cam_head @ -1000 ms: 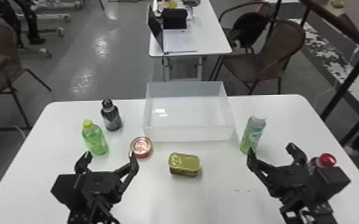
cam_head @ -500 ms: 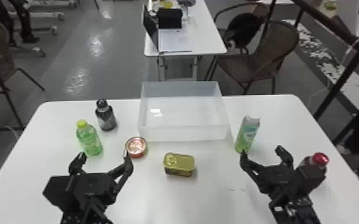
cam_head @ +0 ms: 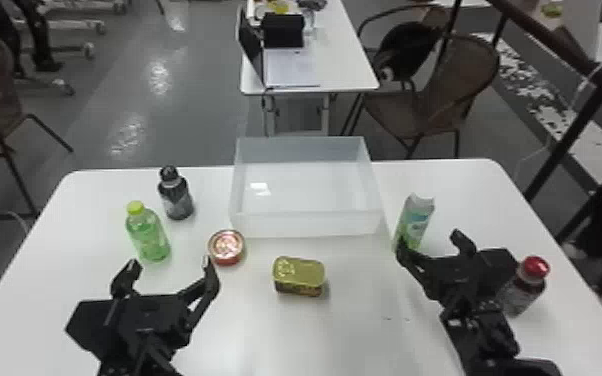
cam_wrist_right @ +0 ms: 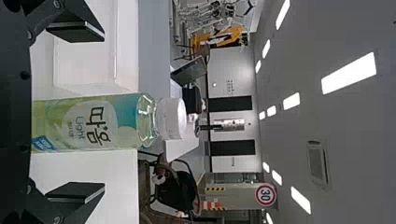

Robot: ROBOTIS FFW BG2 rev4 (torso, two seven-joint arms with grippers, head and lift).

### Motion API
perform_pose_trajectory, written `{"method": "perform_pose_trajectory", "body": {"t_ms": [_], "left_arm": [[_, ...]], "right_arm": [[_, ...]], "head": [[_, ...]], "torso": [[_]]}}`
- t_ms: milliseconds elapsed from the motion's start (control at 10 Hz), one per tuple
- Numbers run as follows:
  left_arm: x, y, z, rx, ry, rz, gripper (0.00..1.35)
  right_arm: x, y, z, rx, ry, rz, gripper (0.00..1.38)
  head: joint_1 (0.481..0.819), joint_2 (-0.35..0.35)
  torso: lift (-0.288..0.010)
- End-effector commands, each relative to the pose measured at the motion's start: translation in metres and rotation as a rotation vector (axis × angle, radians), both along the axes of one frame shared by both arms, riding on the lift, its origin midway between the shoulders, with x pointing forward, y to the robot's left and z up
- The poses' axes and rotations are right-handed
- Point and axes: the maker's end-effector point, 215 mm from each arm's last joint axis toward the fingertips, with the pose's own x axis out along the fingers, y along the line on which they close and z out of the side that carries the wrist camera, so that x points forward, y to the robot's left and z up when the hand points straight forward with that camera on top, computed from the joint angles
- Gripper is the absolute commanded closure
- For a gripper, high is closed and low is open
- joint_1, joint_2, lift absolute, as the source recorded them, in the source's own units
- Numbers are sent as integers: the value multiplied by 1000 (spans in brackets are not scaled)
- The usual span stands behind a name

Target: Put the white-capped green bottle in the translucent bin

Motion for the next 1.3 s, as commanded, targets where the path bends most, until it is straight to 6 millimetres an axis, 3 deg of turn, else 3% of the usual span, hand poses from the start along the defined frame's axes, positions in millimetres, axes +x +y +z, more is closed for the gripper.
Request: {"method": "perform_pose_trajectory", "body": {"t_ms": [0, 300, 700, 1000, 1100, 1200], "left_arm": [[-1, 3, 0, -3, 0, 7, 127], [-4, 5, 7, 13, -29, 21, 128], [-7, 7, 2, 6, -17, 26, 128], [-10, 10, -2, -1, -8, 31, 128], [-11, 10, -2, 1, -7, 30, 127], [-11, 11, -2, -3, -8, 33, 127]], "right_arm": [[10, -7, -3, -12, 6, -23, 162], [33, -14, -8, -39, 14, -65, 157], [41, 3, -28, -26, 70, 14, 160], [62, 18, -18, -122, 66, 52, 239], [65, 18, -16, -119, 66, 50, 315], [62, 22, -16, -113, 64, 68, 937]], "head": [[695, -13], [695, -29], [695, -12], [695, 5], [695, 8], [695, 12]], "torso": [[-47], [-47], [-47], [-47], [-47], [-47]]}}
